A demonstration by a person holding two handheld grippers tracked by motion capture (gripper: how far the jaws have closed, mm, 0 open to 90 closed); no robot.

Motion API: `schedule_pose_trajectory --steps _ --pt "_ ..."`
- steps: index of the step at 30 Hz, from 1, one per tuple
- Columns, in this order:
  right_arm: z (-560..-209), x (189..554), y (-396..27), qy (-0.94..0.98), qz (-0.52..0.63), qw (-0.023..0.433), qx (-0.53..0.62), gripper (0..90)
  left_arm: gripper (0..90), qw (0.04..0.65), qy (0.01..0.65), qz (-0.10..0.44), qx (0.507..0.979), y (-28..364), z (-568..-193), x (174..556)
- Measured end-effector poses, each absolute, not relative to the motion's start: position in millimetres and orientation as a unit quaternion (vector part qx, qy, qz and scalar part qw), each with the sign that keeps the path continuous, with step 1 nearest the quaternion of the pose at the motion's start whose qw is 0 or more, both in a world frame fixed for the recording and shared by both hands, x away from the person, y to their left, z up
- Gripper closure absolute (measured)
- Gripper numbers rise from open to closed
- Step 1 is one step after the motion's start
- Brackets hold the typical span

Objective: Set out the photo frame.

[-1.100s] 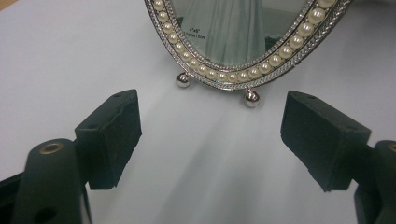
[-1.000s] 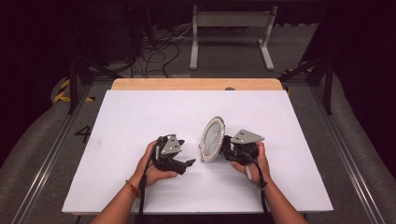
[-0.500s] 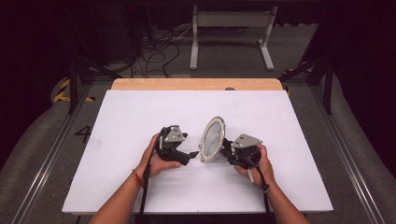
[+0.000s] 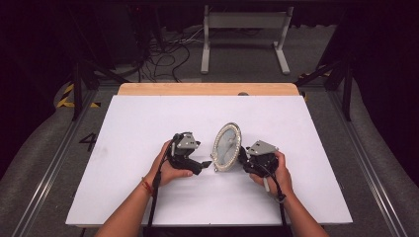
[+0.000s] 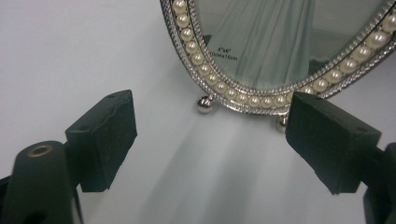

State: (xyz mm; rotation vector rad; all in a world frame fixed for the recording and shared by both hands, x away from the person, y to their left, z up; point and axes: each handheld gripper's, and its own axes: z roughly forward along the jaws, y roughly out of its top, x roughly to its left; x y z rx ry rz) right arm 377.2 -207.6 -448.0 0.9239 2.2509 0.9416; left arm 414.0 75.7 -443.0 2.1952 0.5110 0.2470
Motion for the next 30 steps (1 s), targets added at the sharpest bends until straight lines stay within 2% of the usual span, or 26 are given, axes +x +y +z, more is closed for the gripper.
schedule_pose_trajectory --steps 5,8,12,21,30 --pt "-441 364 -214 0.821 0.370 0.264 0.347 48.1 17.2 0.411 0.202 0.118 0.881 88 -434 403" --pt "-434 349 -217 0.810 0.398 0.246 0.353 49.0 19.1 0.416 0.198 0.142 0.876 98 -429 392" --pt "-428 327 -211 0.818 0.414 0.228 0.328 51.5 18.2 0.415 0.196 0.147 0.876 106 -431 376" --pt "-425 324 -197 0.807 0.449 0.201 0.328 49.7 17.6 0.393 0.178 0.153 0.889 113 -441 351" --pt "-427 322 -189 0.810 0.439 0.204 0.331 47.7 16.8 0.393 0.184 0.157 0.887 119 -448 345"
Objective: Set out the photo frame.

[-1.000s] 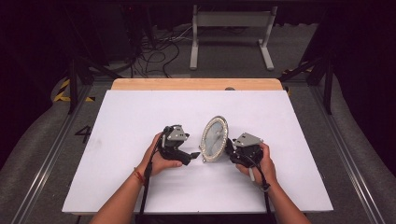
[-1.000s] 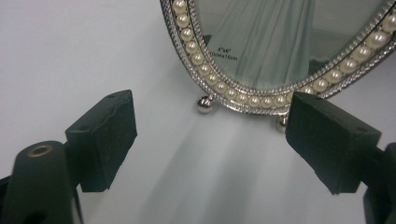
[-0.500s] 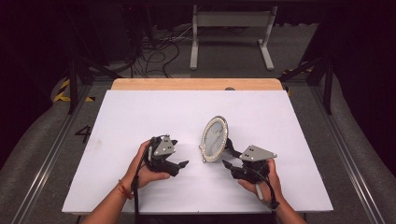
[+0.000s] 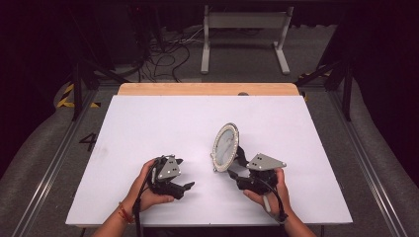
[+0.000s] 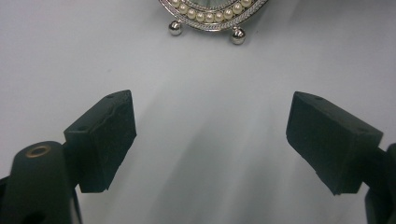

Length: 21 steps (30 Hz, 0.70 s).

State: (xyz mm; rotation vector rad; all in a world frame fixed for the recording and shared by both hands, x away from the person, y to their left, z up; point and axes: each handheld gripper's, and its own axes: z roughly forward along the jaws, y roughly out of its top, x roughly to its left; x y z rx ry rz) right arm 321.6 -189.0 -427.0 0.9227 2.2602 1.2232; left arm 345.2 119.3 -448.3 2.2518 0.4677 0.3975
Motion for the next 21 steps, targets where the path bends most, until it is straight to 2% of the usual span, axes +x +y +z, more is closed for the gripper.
schedule_pose_trajectory --steps 7,12,15,21 --pt "-424 316 -182 0.808 0.449 0.199 0.325 48.1 16.7 0.394 0.182 0.157 0.887 117 -449 346" --pt "-422 320 -173 0.796 0.457 0.201 0.341 42.8 16.6 0.388 0.178 0.153 0.891 115 -450 345" --pt "-420 322 -167 0.795 0.457 0.208 0.341 42.8 16.6 0.389 0.178 0.154 0.891 115 -450 346" --pt "-422 331 -161 0.772 0.465 0.215 0.377 52.3 16.4 0.394 0.181 0.150 0.889 117 -450 347"
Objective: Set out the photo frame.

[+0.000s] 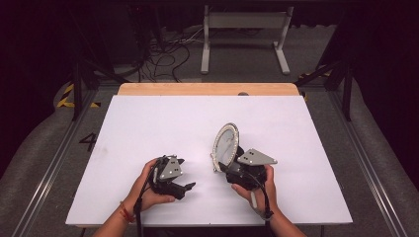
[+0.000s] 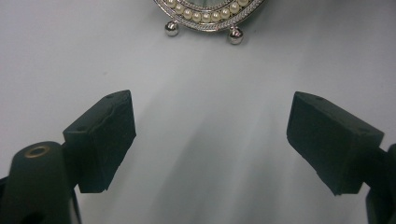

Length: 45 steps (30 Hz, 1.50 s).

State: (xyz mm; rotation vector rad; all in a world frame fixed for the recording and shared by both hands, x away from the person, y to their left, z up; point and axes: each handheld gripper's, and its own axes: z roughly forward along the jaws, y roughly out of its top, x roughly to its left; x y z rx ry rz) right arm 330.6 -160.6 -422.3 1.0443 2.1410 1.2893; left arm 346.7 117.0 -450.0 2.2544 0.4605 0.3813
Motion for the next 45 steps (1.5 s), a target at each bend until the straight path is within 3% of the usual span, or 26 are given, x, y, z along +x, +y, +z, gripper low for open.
schedule_pose_trajectory --steps 5,16,30,45 --pt "-424 331 -159 0.774 0.466 0.216 0.370 61.8 16.3 0.391 0.183 0.151 0.889 118 -451 348" --pt "-425 336 -170 0.780 0.473 0.187 0.365 68.7 16.1 0.407 0.193 0.153 0.879 115 -439 360" --pt "-419 347 -191 0.807 0.475 0.122 0.328 72.8 15.8 0.430 0.201 0.139 0.869 88 -424 396" --pt "-418 348 -201 0.820 0.471 0.103 0.309 75.1 16.0 0.452 0.210 0.112 0.860 72 -432 416"
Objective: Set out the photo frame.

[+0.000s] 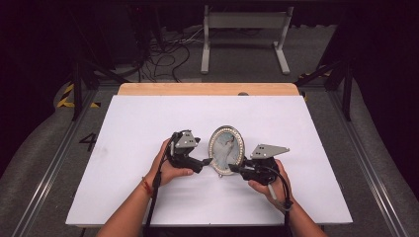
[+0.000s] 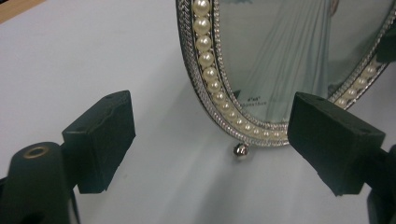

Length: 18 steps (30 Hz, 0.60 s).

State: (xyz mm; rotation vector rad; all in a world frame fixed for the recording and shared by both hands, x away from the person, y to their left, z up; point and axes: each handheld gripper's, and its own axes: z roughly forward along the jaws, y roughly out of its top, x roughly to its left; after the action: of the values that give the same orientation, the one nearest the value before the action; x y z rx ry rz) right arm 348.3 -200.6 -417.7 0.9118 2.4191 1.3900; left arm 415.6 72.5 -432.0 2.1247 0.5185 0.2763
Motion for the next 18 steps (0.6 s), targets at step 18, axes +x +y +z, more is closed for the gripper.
schedule_pose_trajectory --steps 18 --pt "-415 334 -207 0.803 0.480 0.135 0.328 75.0 15.9 0.470 0.197 0.072 0.857 60 -444 432"
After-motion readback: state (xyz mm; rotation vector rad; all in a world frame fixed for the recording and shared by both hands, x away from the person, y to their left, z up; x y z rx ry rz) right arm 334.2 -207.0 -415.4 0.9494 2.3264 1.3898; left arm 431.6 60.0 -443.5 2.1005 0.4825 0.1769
